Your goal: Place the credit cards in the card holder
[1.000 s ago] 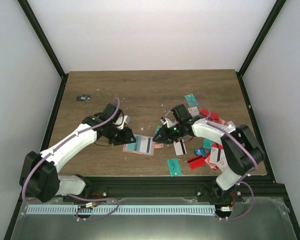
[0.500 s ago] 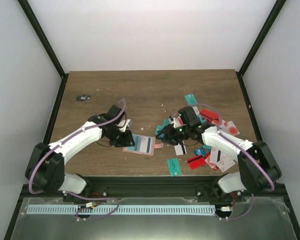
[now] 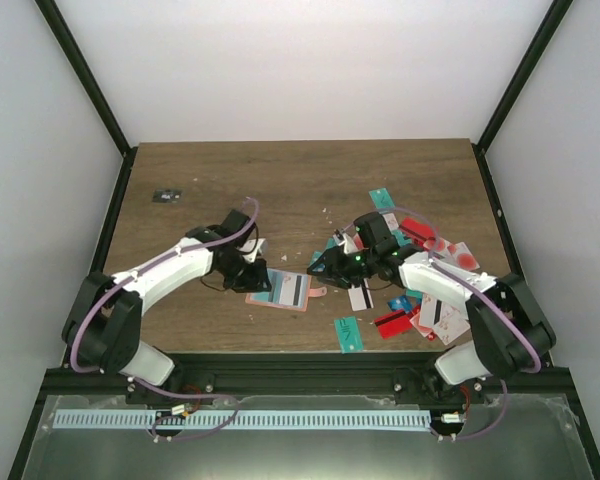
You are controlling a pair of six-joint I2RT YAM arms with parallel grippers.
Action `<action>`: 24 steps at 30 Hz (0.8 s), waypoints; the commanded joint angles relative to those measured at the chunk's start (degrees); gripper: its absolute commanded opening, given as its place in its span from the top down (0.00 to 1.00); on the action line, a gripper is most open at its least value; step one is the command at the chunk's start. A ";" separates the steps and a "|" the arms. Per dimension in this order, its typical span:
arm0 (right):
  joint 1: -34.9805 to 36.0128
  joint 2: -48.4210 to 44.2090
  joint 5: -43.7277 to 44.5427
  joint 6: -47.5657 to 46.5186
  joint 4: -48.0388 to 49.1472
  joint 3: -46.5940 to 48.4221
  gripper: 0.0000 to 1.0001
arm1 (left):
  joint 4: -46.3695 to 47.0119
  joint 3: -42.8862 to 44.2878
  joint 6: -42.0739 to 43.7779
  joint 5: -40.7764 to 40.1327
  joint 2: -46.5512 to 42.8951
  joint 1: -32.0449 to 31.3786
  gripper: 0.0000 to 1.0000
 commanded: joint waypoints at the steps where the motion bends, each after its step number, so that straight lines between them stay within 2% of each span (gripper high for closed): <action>1: 0.35 1.65 -3.05 0.45 2.71 -0.09 0.56 | 2.36 2.65 0.48 1.94 2.75 -0.15 0.74; 7: 0.40 3.78 -4.90 1.16 7.41 -2.89 0.56 | 3.52 4.83 2.63 3.80 7.77 -0.15 0.79; 13: 0.48 6.90 -6.75 3.61 12.99 -4.73 0.56 | 5.24 4.98 2.94 5.73 10.34 -0.24 0.89; 24: 0.57 12.31 -7.44 4.71 16.93 -3.57 0.57 | 6.38 5.13 4.43 7.81 16.47 -0.68 0.93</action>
